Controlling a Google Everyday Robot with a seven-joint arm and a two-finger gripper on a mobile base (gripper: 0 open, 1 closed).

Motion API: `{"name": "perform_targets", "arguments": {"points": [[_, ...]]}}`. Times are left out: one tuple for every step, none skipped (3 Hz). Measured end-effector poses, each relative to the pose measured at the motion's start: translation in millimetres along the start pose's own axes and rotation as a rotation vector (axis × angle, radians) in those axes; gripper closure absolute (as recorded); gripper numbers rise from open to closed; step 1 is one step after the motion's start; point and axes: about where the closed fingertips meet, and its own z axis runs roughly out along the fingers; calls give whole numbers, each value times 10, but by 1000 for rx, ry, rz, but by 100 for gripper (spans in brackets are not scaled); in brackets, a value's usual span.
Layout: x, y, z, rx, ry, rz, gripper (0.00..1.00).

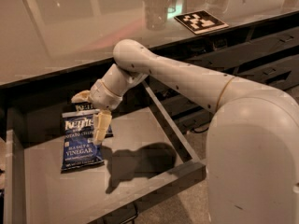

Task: Pick blue chip bag from top drawer and place on counter

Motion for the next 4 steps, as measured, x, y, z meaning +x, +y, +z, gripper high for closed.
{"name": "perform_targets", "arguments": {"points": [[88, 45, 124, 1, 32, 58, 0], [232, 38, 403, -13, 36, 116, 0], [412, 10, 660, -22, 27, 171, 0], [631, 24, 808, 8, 36, 246, 0]]}}
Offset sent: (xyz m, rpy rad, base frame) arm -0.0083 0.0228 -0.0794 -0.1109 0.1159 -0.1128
